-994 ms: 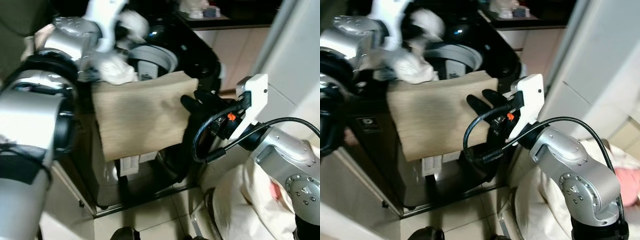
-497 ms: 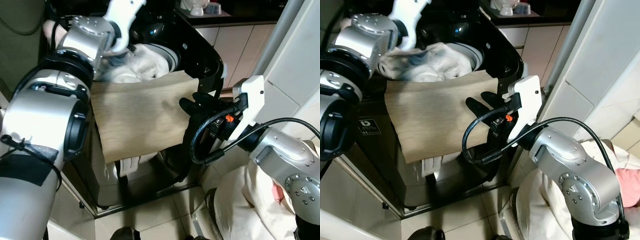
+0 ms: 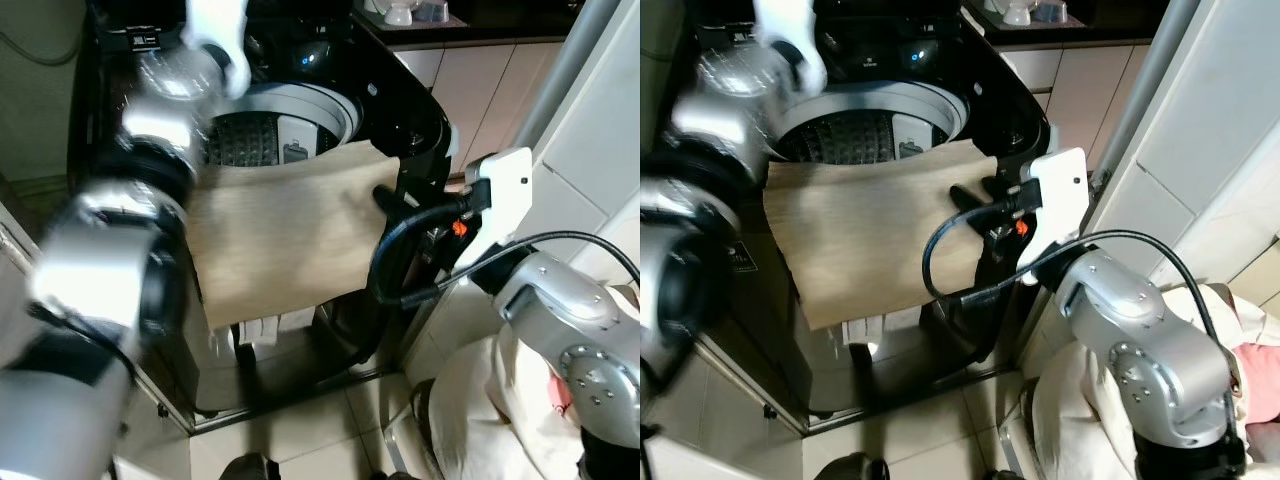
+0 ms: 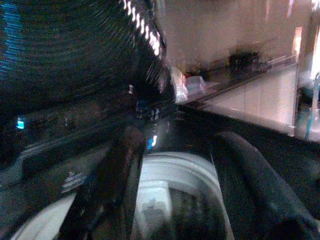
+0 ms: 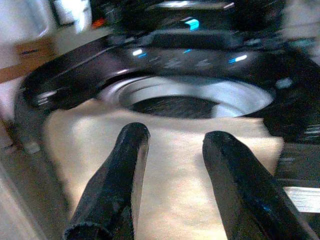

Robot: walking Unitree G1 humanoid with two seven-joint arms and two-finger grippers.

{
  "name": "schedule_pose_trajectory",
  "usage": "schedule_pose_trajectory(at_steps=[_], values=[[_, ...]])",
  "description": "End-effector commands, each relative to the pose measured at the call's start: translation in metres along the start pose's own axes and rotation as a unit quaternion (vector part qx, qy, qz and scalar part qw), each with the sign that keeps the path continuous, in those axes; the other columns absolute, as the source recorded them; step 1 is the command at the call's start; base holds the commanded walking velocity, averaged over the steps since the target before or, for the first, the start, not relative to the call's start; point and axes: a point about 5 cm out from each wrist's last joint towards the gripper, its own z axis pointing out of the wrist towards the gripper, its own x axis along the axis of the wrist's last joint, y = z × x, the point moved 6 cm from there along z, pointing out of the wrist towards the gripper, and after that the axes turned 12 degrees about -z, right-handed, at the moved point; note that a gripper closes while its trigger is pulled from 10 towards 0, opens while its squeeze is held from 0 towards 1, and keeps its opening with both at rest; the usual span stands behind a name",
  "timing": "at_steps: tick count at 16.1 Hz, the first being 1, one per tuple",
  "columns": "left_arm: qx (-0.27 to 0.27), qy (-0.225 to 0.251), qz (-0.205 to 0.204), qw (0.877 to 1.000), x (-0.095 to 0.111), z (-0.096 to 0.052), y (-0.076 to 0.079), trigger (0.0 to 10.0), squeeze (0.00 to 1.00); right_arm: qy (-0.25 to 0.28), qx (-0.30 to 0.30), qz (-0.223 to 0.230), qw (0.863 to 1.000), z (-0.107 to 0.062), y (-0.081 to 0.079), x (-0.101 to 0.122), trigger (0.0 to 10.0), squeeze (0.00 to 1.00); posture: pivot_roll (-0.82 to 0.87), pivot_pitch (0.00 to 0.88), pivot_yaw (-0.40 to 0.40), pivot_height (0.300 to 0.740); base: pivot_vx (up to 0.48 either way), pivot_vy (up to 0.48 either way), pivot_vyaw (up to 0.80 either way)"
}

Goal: Clothes washing

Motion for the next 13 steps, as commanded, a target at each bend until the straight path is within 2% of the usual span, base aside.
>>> schedule_pose_trajectory(at_steps=[1,2,3,6,8,9,11,13], values=[[-0.006,0.039,-0.005,0.999,0.007,-0.003,0.013,10.0,0.00,-0.002,-0.033,-0.017,0.999,-0.001,0.010,-0.001,10.0,0.00,-0.09,0.000,-0.025,0.740,0.000,0.000,0.00],[-0.012,0.056,0.002,0.998,-0.004,-0.018,0.027,10.0,0.00,0.001,-0.051,-0.038,0.998,-0.005,0.015,-0.001,10.0,0.00,-0.09,0.000,-0.030,0.740,0.000,0.000,0.00],[-0.014,0.066,0.005,0.998,-0.012,-0.038,0.037,10.0,0.00,0.005,-0.068,-0.033,0.997,-0.008,0.021,-0.002,10.0,0.00,-0.10,0.000,-0.037,0.740,0.000,0.000,0.00],[-0.014,0.071,-0.017,0.997,-0.012,-0.073,0.047,10.0,0.00,0.022,-0.120,0.006,0.993,-0.021,0.038,-0.003,10.0,0.00,-0.11,0.000,-0.054,0.740,0.000,0.000,0.00],[-0.030,0.051,0.028,0.998,-0.018,-0.098,0.056,10.0,0.00,0.042,-0.151,0.025,0.987,-0.030,0.048,-0.002,10.0,0.00,-0.11,0.000,-0.062,0.740,0.000,0.000,0.00],[-0.034,0.042,0.036,0.998,-0.023,-0.104,0.059,10.0,0.00,0.041,-0.154,0.027,0.987,-0.033,0.049,-0.004,10.0,0.00,-0.11,0.000,-0.065,0.740,0.000,0.000,0.00],[-0.043,0.053,0.032,0.997,-0.019,-0.115,0.069,10.0,0.00,0.038,-0.154,0.035,0.987,-0.039,0.048,-0.007,10.0,0.00,-0.11,0.001,-0.075,0.740,0.000,0.000,0.00],[-0.039,0.046,0.018,0.998,-0.016,-0.121,0.072,10.0,0.00,0.039,-0.155,0.039,0.986,-0.042,0.046,-0.008,10.0,0.00,-0.11,0.003,-0.077,0.740,0.000,0.000,0.00]])
